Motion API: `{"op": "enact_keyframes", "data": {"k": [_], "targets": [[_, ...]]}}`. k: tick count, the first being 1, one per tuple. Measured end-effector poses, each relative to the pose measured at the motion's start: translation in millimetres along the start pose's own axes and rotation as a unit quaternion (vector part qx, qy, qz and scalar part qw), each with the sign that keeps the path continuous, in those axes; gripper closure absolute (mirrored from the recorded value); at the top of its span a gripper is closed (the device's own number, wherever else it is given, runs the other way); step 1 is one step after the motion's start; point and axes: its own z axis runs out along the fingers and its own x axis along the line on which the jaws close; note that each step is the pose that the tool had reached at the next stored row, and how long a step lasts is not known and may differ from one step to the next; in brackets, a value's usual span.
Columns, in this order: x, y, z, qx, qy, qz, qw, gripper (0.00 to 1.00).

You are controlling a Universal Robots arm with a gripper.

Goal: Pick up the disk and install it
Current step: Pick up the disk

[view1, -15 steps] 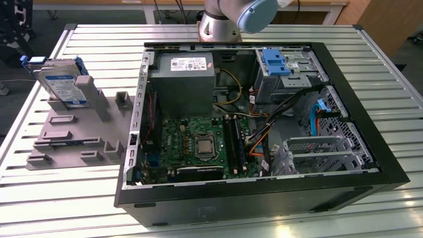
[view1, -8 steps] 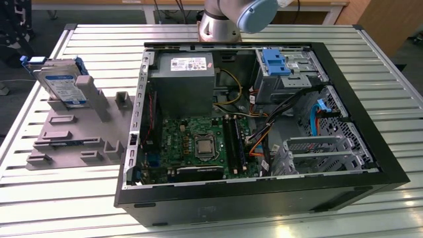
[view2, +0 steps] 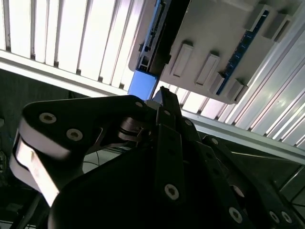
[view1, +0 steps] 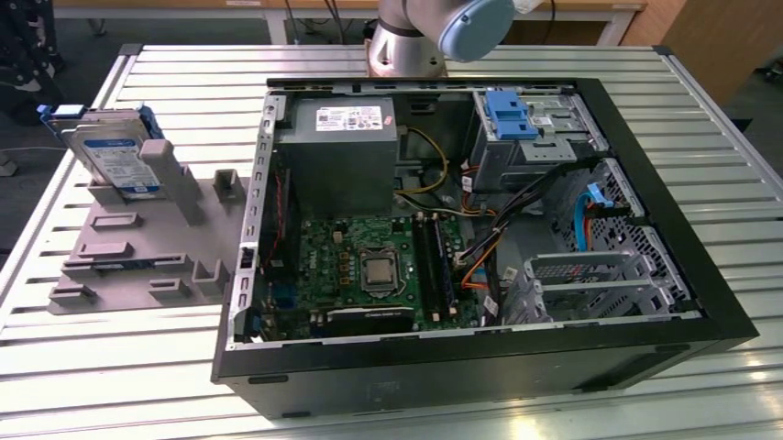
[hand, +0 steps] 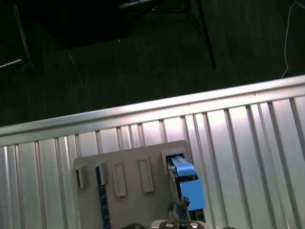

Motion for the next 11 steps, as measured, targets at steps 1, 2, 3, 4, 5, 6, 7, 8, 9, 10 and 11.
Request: {"op": "enact_keyframes", "data": {"k": [1, 2, 3, 4, 5, 6, 7, 8, 9, 10, 11], "targets": [[0.0, 0.0, 0.0, 0.0, 0.0, -0.001, 1.0, 0.89], [0.0, 0.0, 0.1, 0.0001, 0.0, -0.002, 1.0, 0.89], [0.0, 0.0, 0.1, 0.0001, 0.0, -0.002, 1.0, 0.89], [0.0, 0.0, 0.1, 0.0001, 0.0, -0.002, 1.0, 0.89], [0.0, 0.0, 0.1, 0.0001, 0.0, -0.002, 1.0, 0.89], [0.0, 0.0, 0.1, 0.0001, 0.0, -0.002, 1.0, 0.89], [0.0, 0.0, 0.1, 0.0001, 0.0001, -0.003, 1.0, 0.89], [0.0, 0.0, 0.1, 0.0001, 0.0001, -0.003, 1.0, 0.89], [0.0, 0.0, 0.1, 0.0001, 0.0, -0.003, 1.0, 0.89], [0.0, 0.0, 0.1, 0.0001, 0.0001, -0.003, 1.0, 0.89], [0.0, 0.0, 0.1, 0.0001, 0.0001, -0.004, 1.0, 0.89]]}}
